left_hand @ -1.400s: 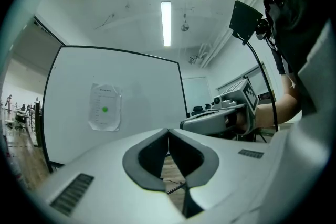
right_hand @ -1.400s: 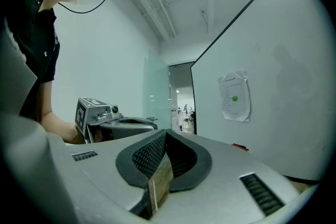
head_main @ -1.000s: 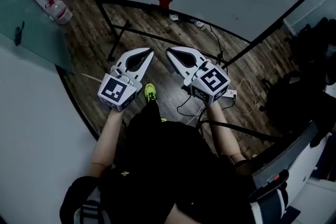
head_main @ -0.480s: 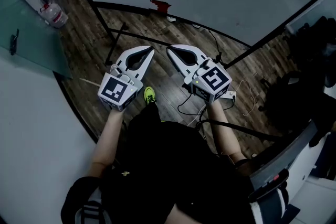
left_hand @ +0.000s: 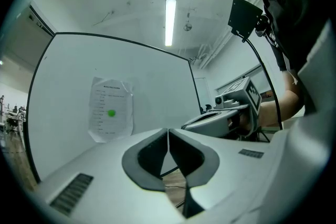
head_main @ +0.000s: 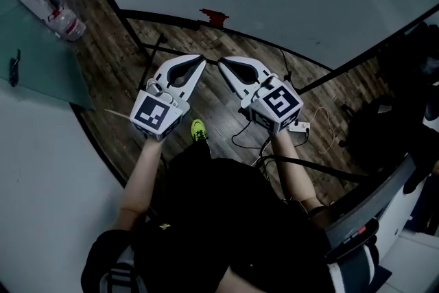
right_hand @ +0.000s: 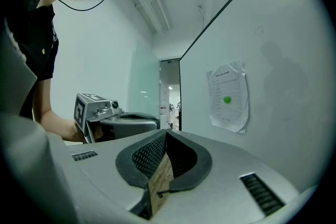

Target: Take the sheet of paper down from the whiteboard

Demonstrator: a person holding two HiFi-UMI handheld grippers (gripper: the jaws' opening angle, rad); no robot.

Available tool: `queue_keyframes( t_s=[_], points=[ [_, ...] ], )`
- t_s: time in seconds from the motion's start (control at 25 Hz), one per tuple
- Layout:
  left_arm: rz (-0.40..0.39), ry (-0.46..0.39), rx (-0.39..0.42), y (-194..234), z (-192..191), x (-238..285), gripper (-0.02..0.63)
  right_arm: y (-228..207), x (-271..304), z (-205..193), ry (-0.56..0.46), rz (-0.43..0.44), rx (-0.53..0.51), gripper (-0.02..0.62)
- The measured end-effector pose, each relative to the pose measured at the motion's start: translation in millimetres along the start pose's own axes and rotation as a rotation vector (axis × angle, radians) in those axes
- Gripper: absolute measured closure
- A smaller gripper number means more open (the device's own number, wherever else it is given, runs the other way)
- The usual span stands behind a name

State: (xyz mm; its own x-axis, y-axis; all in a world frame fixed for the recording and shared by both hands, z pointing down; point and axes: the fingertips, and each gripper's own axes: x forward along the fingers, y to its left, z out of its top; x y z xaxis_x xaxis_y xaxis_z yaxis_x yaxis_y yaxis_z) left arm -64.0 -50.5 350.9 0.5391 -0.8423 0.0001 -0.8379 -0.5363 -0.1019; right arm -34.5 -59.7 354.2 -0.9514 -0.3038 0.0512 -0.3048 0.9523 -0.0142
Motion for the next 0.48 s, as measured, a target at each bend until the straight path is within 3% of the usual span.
queue_keyframes(
  t_s=[0.48],
  points=[
    [-0.050,-0.006,0.013,60.4,-4.6,31.8,0.575,-43.9,55.8,9.5,0.029,-0.046,-0.048,0.597]
  ],
)
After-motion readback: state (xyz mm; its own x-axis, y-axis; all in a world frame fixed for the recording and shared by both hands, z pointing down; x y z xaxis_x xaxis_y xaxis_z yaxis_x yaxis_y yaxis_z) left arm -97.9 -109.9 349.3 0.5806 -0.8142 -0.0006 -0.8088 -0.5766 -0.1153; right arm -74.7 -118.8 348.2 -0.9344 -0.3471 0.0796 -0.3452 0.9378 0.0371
